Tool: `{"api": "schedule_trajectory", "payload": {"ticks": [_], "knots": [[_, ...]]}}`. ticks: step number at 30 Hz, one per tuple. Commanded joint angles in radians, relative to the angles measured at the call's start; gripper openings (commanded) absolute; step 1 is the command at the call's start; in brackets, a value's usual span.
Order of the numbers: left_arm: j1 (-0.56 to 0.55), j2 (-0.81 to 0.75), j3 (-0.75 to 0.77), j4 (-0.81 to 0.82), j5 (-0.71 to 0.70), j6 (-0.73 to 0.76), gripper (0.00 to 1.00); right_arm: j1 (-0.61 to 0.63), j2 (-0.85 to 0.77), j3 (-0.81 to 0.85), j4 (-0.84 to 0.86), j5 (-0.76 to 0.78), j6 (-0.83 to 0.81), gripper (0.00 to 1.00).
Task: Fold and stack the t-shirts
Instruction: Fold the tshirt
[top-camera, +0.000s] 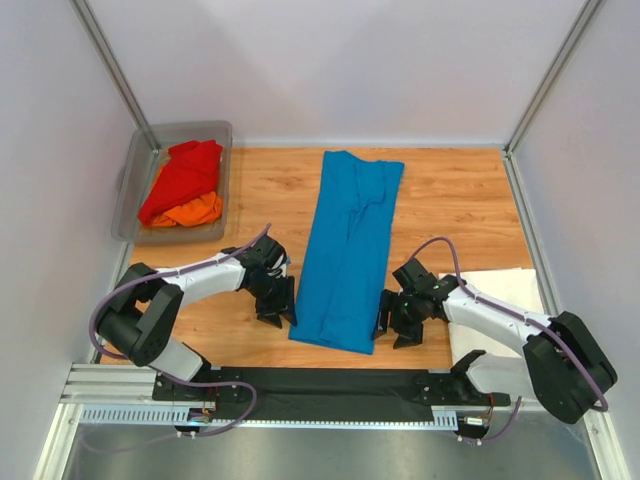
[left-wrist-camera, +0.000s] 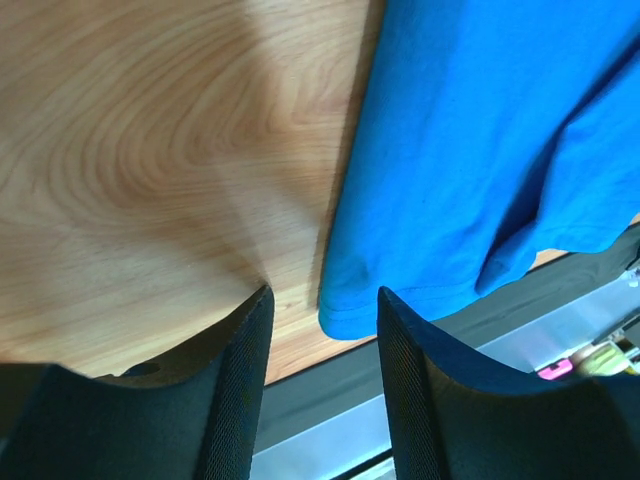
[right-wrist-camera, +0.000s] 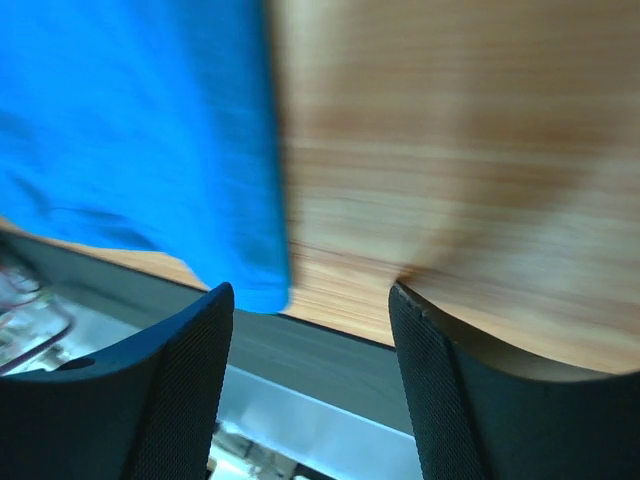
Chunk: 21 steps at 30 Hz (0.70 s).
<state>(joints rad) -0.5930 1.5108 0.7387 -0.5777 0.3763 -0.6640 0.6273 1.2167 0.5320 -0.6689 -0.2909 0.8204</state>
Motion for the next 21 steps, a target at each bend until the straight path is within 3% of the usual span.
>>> {"api": "schedule_trajectory", "payload": {"ticks": [1,4,21], "knots": [[0.004,0.028,0.03,0.022,0.009,0.046,0.53,0.005,0.032,-0.047,0.268,-0.1,0.121,0.66],[0.005,0.068,0.031,0.003,-0.002,0.053,0.51,0.014,0.093,-0.072,0.345,-0.154,0.149,0.65],[0.004,0.031,-0.059,-0.004,0.021,0.024,0.43,0.055,0.104,-0.125,0.253,-0.091,0.158,0.54]]}}
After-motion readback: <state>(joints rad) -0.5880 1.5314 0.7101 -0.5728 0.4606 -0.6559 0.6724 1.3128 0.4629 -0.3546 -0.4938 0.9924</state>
